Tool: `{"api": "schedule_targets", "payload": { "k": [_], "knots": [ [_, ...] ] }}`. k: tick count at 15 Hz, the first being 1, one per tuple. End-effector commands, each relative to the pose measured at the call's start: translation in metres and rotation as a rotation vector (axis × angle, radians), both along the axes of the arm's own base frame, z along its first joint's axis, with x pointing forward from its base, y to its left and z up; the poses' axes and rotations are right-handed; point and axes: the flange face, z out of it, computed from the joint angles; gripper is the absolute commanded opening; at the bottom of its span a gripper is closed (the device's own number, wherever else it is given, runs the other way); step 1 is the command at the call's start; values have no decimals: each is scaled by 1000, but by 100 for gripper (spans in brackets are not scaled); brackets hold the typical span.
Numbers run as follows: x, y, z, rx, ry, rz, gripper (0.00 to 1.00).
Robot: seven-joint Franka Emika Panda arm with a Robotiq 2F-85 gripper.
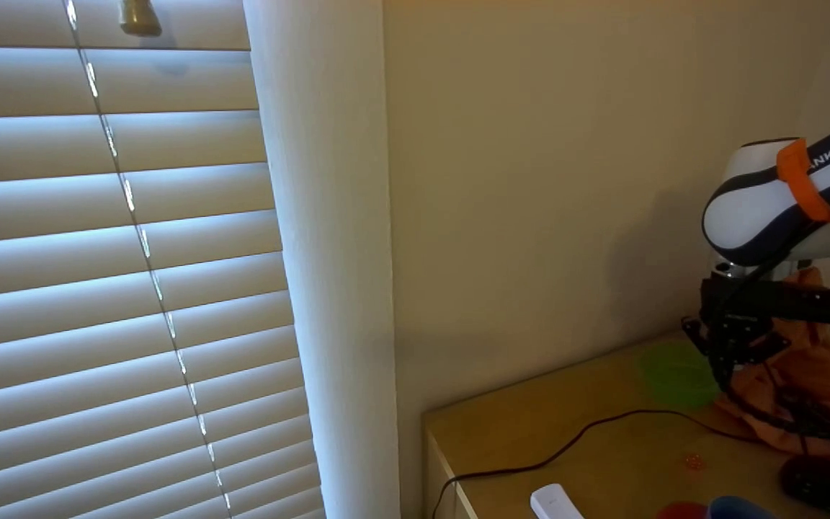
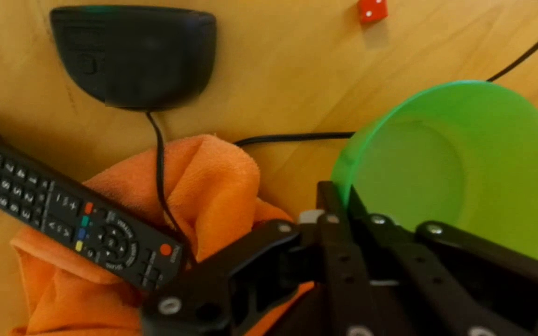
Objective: Pick the green bowl and take the red thing out of the it then place the bowl back down
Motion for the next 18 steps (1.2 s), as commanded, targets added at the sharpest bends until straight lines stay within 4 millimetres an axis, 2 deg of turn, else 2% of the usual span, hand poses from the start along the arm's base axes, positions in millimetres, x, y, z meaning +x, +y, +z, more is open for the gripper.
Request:
{"api": "schedule_targets", "payload": {
  "k": [1,3,4,6,8,11,12,13,16,18],
  "knots": [
    [-41,-1,-13,16,-94,-175,1],
    [-50,-3,-28,8,-138,-256,1],
    [-49,-3,-34,12,-165,-278,1],
    [-38,-2,-42,10,-223,-310,1],
    [-18,-2,-42,15,-275,-325,1],
    [-4,-4,-42,30,-256,-297,1],
    [-6,-2,-44,42,-229,-280,29],
    [-10,-2,-45,44,-202,-269,29],
    [-27,-5,-34,36,-142,-265,50],
    [-36,-13,-4,-4,-214,-261,65]
  ]
}}
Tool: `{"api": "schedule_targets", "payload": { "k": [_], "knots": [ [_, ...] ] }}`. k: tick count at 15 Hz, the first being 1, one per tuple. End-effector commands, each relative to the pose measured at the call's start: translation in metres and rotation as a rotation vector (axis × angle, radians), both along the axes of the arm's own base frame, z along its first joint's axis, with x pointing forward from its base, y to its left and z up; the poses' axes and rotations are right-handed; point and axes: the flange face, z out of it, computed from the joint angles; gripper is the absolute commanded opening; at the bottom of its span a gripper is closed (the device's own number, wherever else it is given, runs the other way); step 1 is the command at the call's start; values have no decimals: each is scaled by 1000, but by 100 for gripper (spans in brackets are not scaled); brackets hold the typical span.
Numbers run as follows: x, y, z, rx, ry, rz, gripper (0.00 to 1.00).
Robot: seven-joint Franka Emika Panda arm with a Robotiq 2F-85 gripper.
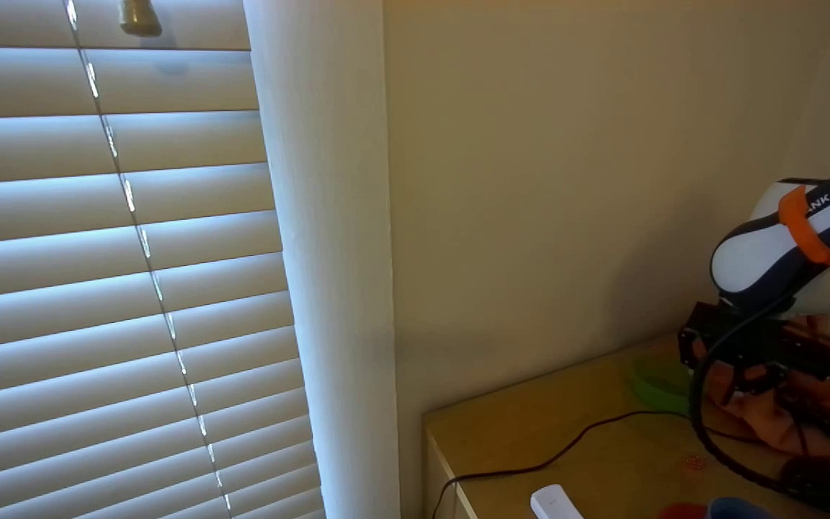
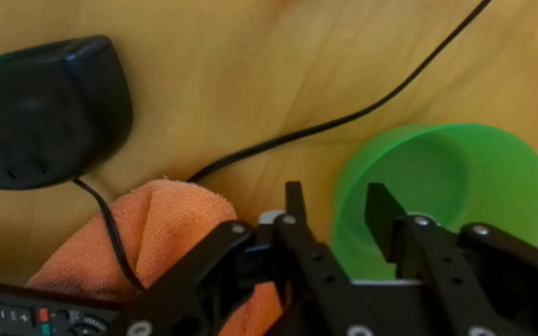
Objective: Pick the green bowl and take the red thing out of the it then place the bowl back down
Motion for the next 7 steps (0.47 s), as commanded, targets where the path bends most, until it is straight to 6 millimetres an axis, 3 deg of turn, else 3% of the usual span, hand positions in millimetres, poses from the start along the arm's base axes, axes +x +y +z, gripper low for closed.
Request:
{"api": "schedule_targets", "payload": {
  "k": [1,4,6,7],
  "knots": [
    [-29,-8,58,-78,-120,72,74],
    [-57,-6,102,-161,-220,195,96],
    [-80,11,124,-199,-254,310,100],
    [-43,-10,108,-180,-224,221,93]
  ]
}}
